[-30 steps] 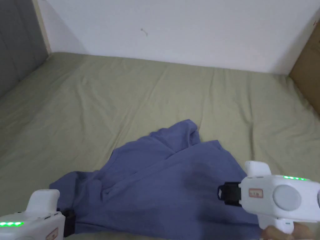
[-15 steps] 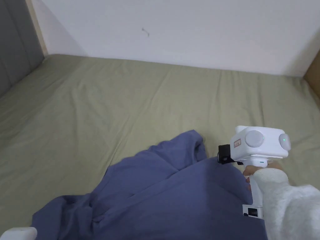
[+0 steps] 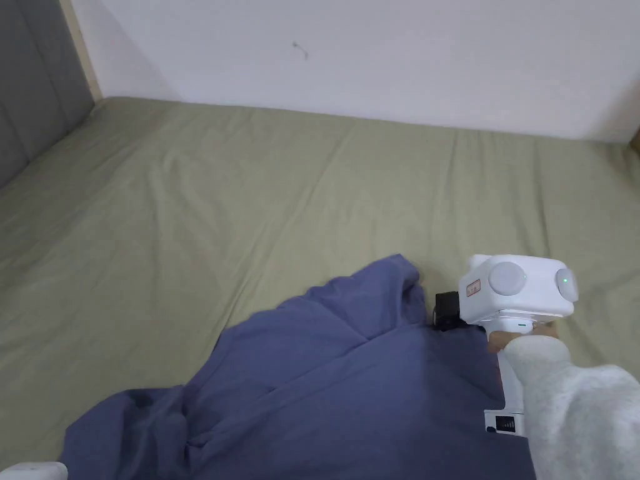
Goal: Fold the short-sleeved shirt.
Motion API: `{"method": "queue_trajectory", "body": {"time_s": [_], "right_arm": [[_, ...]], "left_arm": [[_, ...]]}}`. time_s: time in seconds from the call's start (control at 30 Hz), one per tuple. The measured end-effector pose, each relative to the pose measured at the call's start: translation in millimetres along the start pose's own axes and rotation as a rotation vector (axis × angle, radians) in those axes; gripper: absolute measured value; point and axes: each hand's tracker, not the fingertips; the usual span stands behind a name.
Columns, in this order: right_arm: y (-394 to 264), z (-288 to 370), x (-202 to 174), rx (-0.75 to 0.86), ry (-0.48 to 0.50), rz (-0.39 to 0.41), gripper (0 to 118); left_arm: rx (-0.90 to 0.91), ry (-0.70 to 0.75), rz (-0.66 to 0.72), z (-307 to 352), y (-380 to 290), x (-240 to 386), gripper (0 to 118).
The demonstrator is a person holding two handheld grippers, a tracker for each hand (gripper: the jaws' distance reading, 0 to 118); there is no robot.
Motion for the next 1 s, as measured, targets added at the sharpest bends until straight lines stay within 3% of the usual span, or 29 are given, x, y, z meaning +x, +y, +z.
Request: {"method": "queue_trajectory", "body": {"time_s": [0.03,0.07,0.1,0.13,0.27,0.33,0.43,0.67,0.87,1.0], "right_arm": [[0.1,4.4,-2.1,-0.002,-0.023,0.036,42],[0.2,8.0,-3.8,0.007,-0.057,0.081,14],[-0.2,14.1,-3.4,0.014,-0.073,0.104,4],[0.1,18.2,0.2,-0.010,-0.015,0.068,4],[-0.7,51.9,15.6,0.068,0.027,-0.060,4],[1.0,80.6,23.6,0.107,0.060,-0.073,4],[1.4,123.9,31.5,0.179,0.025,-0.049,4],[-10.0,246.2,62.8,0.327,0.002,-0.092,4],[-17.4,356.6,95.6,0.483,-0.095,-0.130,4],[-18.0,422.0,111.3,0.578,-0.147,-0.171,4]], "left_arm": [[-0.003,0.001,0.003,-0.2,0.3,-0.5,9],[-0.004,0.003,0.004,-0.1,1.0,-0.5,9],[0.000,0.002,0.005,0.0,1.7,-0.3,9],[0.003,0.002,0.007,1.2,3.3,0.9,9],[0.017,0.008,-0.010,9.9,10.3,5.5,9],[0.052,-0.011,-0.021,18.7,19.5,7.7,9],[0.108,-0.031,-0.026,33.3,37.0,12.2,9],[0.264,-0.035,-0.108,80.4,91.2,46.5,9],[0.375,-0.008,-0.218,118.7,175.2,91.3,9],[0.453,-0.018,-0.218,154.5,232.3,121.0,9]]}}
